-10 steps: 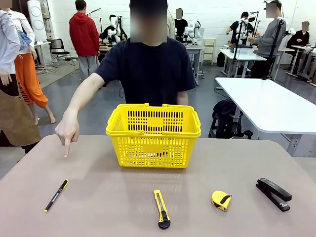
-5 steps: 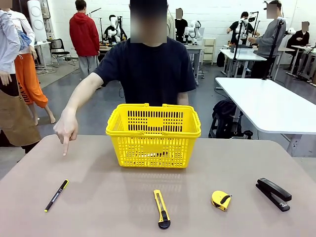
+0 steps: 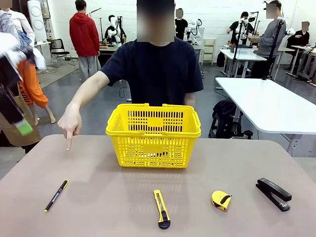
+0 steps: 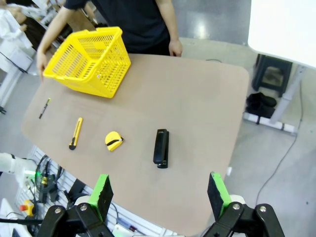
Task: Place the items the person wants into the basket.
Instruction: Pick up the item the person points to and place it in the Market Basket.
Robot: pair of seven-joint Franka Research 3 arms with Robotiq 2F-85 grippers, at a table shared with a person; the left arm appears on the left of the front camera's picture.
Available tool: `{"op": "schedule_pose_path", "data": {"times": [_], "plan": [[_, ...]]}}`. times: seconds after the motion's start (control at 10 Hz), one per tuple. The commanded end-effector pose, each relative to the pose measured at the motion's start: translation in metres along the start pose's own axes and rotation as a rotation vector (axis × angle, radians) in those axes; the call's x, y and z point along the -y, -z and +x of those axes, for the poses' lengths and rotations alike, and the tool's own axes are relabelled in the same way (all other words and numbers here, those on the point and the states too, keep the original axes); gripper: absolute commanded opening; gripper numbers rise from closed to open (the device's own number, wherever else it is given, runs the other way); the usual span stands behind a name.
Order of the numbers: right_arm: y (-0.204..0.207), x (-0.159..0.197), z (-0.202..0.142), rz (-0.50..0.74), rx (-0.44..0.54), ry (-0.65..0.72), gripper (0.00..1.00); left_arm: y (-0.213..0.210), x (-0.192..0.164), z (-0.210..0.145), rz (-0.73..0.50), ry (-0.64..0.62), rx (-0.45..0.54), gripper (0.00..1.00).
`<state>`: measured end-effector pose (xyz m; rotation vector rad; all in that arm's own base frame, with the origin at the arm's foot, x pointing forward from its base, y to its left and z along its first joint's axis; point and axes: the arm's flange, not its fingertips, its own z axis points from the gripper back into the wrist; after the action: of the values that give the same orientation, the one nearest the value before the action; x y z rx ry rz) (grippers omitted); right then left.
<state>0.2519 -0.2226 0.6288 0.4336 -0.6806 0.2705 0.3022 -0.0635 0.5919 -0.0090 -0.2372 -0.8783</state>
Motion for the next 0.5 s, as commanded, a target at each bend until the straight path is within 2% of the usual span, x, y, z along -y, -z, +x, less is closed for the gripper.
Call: {"op": "schedule_pose_path", "data": {"times": [0.0,0.1,0.4], "plan": [[0.0,0.0,-0.001,0.014,0.004,-0.008,1.0,0.026,0.017,-0.002,0.045,-0.017,-0.091,1.0],[0.0,0.0,-0.001,0.014,0.004,-0.008,1.0,0.039,0.024,-0.002,0.075,-0.054,-0.085,1.0],[0.0,0.0,-0.001,0.014,0.004,-0.008,1.0,0.068,0.014,-0.004,0.151,-0.262,-0.039,1.0]]}}
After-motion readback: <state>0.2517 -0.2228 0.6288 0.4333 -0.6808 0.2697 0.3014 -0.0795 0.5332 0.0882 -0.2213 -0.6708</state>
